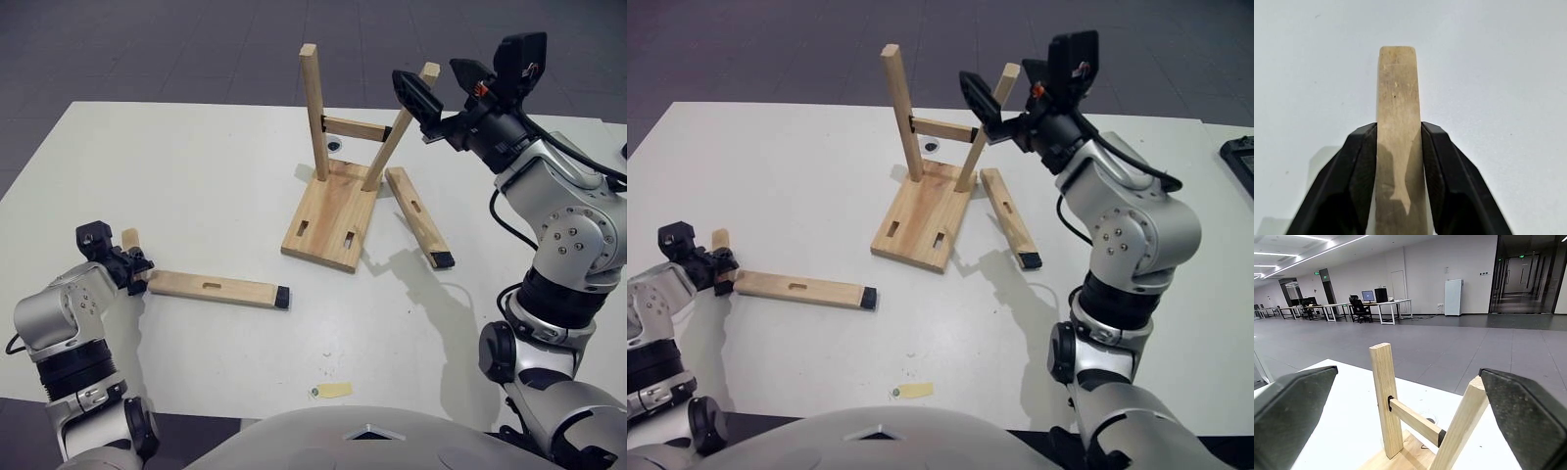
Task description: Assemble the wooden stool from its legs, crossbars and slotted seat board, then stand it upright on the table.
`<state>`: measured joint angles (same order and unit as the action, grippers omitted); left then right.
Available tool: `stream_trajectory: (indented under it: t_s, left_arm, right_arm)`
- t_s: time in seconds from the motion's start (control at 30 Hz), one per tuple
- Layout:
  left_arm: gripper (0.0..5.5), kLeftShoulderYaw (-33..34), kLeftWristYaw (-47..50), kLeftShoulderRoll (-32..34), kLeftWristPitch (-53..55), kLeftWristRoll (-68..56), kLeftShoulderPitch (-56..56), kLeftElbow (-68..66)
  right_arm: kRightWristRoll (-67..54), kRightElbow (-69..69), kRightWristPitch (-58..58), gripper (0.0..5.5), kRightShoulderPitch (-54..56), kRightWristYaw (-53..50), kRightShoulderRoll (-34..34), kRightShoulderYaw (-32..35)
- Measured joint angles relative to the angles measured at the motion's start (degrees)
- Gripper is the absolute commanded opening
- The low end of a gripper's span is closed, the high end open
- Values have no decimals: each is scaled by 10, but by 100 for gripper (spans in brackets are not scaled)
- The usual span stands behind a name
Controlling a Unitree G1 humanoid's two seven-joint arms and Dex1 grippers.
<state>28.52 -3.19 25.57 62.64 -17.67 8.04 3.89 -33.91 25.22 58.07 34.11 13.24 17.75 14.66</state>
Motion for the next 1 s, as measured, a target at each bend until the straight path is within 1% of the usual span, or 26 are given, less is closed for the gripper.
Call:
stream_trajectory:
  t_s: [0.07,0.1,0.13,0.2,0.23,0.3,0.33,0.4,0.43,0.5,0.57,0.63,0.7,0.77,0.87,1.0]
  left_arm:
    - [130,6,-6,-3,-56,6,-11,-3]
    - [130,18,-10,-2,-77,4,-11,-1]
    - [130,48,-21,2,-131,-5,-4,17]
    - [130,89,-45,7,-207,-37,24,65]
    - [130,106,-61,10,-245,-69,54,112]
    - [130,108,-81,28,-283,-115,110,199]
    - [130,99,-84,30,-290,-132,129,237]
    - [130,55,-88,30,-295,-148,146,291]
    - [130,3,-89,22,-295,-151,145,321]
    - [130,-71,-87,1,-293,-137,138,334]
    - [130,-124,-83,-15,-299,-114,125,332]
    - [130,-170,-77,-29,-311,-86,122,322]
    - [130,-207,-76,-42,-329,-58,122,306]
    - [130,-233,-74,-51,-340,-42,123,303]
    - [130,-269,-72,-72,-352,-25,124,303]
    - [130,-295,-69,-91,-354,-8,124,305]
  right_arm:
    - [-14,0,2,540,3,-1,-1,7]
    - [-24,-1,6,540,8,-2,-2,14]
    - [-47,-5,15,540,17,-5,-6,32]
    - [-89,-16,32,540,32,-7,-18,56]
    - [-123,-22,44,540,44,-7,-28,66]
    - [-174,-29,58,540,73,-12,-53,68]
    - [-198,-33,62,540,87,-23,-70,68]
    - [-226,-42,62,540,111,-51,-106,61]
    - [-241,-47,59,540,125,-68,-136,48]
    - [-262,-55,54,540,140,-85,-166,28]
    - [-293,-61,50,540,153,-99,-177,28]
    - [-318,-60,51,540,155,-105,-172,26]
    - [-340,-60,58,540,155,-111,-153,26]
    - [-358,-75,61,540,154,-121,-149,27]
    - [-354,-106,44,540,153,-136,-160,11]
    - [-335,-142,29,540,153,-138,-170,-20]
